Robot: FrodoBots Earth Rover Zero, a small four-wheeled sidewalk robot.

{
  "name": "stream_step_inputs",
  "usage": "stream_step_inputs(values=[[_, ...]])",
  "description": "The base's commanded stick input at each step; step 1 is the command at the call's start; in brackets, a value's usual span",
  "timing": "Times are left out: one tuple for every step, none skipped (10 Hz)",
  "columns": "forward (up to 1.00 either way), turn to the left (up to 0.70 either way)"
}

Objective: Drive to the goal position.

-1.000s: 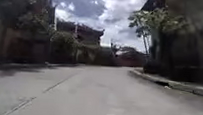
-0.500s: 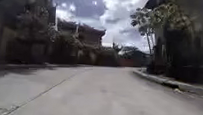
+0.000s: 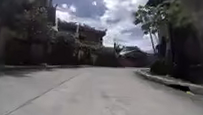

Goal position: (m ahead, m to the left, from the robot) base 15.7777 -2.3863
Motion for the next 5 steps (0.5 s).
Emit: stream_step_inputs(values=[[0.70, -0.21], [0.70, -0.32], [0.70, -0.35], [0.70, -0.35], [0.70, -0.27]])
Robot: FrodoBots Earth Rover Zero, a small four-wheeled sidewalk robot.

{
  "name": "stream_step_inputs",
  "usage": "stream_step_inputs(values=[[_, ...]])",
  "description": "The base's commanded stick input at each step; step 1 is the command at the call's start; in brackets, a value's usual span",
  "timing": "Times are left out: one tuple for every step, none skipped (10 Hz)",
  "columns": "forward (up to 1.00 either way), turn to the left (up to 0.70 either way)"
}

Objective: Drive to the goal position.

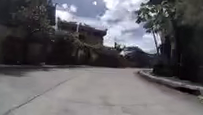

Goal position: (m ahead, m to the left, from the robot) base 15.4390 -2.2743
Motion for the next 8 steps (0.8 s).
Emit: stream_step_inputs(values=[[0.70, -0.18], [0.70, -0.08], [0.70, -0.04], [0.70, -0.04], [0.70, -0.04], [0.70, -0.04], [0.70, -0.03], [0.70, -0.01]])
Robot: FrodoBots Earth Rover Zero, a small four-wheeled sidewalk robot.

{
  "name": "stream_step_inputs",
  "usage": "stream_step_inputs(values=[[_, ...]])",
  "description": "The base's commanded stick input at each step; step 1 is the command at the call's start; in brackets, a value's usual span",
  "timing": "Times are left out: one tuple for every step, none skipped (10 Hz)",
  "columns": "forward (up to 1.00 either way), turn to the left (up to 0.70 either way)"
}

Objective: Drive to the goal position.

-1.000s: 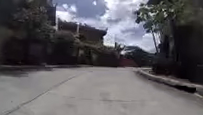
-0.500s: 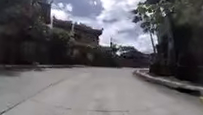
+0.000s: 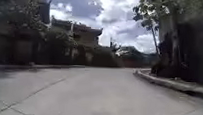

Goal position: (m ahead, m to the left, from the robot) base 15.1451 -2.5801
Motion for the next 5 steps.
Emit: stream_step_inputs(values=[[0.70, 0.00], [0.70, 0.00], [0.70, 0.00], [0.70, 0.00], [0.70, 0.00]])
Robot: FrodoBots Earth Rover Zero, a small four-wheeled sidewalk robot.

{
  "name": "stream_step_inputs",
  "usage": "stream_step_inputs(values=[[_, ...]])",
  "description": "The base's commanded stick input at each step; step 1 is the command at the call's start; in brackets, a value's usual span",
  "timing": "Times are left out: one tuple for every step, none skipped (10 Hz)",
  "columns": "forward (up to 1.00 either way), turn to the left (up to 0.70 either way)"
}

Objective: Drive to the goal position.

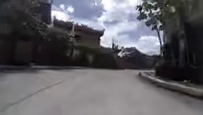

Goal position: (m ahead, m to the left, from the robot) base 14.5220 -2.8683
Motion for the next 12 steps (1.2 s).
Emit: stream_step_inputs(values=[[0.70, 0.00], [0.70, 0.00], [0.70, 0.00], [0.70, 0.00], [0.70, 0.00], [0.70, 0.00], [0.70, 0.00], [0.70, 0.00], [0.70, 0.00], [0.70, 0.00], [0.70, 0.00], [0.70, 0.00]])
